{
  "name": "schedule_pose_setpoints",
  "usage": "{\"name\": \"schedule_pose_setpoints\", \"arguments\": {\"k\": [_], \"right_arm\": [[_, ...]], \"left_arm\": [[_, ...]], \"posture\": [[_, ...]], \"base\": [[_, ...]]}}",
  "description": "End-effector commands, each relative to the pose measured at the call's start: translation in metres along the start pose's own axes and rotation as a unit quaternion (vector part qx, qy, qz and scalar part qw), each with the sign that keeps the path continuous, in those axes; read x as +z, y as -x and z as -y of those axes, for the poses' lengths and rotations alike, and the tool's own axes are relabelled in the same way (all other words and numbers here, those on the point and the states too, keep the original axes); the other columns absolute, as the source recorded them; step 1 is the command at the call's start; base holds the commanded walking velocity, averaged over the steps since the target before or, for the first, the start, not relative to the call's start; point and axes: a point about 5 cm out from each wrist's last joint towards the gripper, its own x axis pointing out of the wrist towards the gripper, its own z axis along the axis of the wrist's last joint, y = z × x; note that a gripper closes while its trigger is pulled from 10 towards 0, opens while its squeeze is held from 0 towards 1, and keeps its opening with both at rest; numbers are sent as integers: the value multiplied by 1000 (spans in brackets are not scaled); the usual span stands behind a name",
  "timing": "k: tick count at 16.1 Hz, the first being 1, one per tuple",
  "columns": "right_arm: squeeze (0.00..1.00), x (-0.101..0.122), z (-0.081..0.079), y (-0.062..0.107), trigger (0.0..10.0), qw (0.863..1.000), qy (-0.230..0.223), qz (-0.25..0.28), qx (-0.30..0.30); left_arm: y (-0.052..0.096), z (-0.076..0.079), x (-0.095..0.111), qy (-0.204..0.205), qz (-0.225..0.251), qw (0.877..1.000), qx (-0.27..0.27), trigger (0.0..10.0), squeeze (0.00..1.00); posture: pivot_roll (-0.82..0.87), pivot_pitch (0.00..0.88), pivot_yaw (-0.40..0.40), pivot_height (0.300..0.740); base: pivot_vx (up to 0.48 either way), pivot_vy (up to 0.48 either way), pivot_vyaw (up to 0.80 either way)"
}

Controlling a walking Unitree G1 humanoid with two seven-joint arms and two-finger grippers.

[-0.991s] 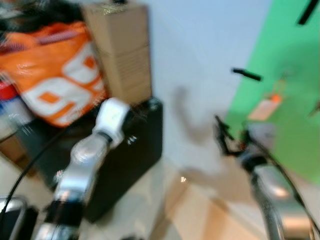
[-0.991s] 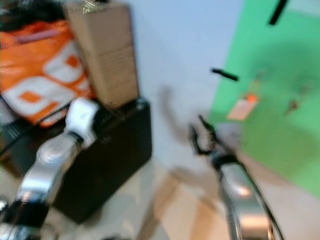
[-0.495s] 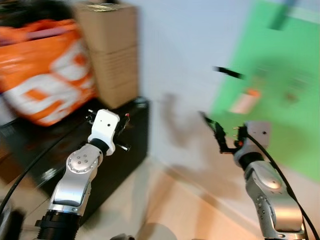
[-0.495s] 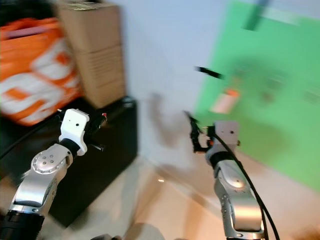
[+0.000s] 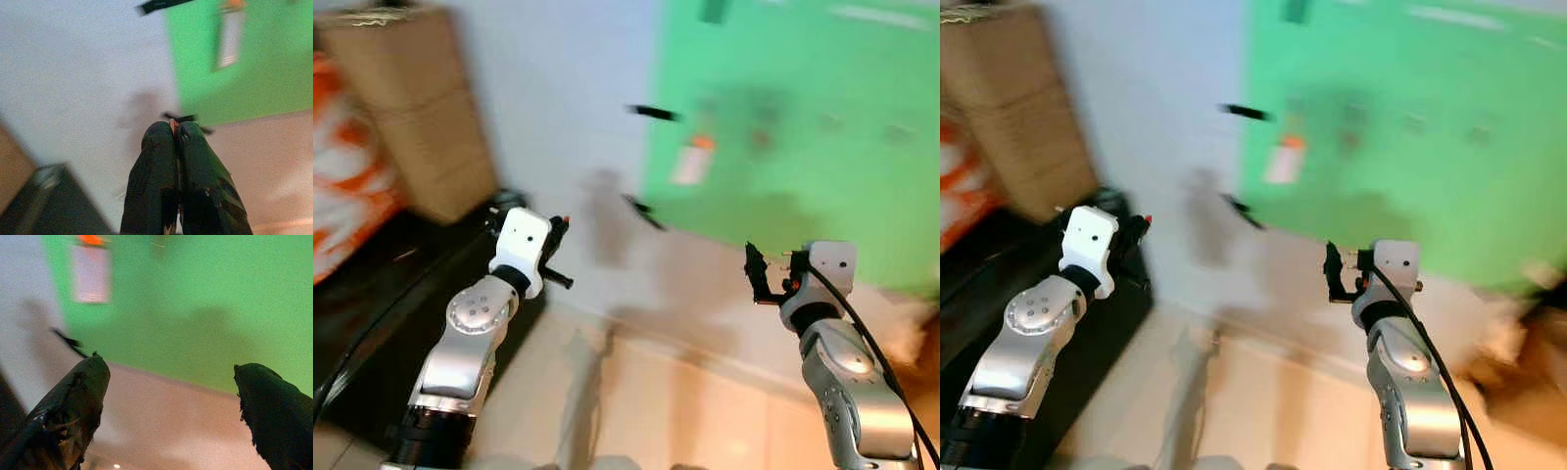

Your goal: Hang keys on a hook

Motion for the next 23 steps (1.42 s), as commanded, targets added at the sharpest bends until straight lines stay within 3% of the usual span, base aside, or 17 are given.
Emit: {"name": "schedule_pose_setpoints", "arguments": {"k": [1, 11, 23], "right_arm": [[0, 6, 1, 0, 10000, 1000, 0, 7, -2], [0, 10, 0, -2, 10000, 1000, 19, 6, 1], [0, 15, -6, -3, 10000, 1000, 22, 14, 10]], "left_arm": [[-2, 1, 1, -5, -3, 1000, -1, 10000, 0], [-7, 0, 5, 1, 6, 1000, 15, 10000, 0], [-14, -5, 3, 37, 2, 998, 43, 10000, 0]], "posture": [[-123, 0, -11, 732], [-132, 0, -4, 732], [-144, 0, 5, 732]], "base": [[0, 0, -781], [0, 0, -783], [0, -212, 0]]}}
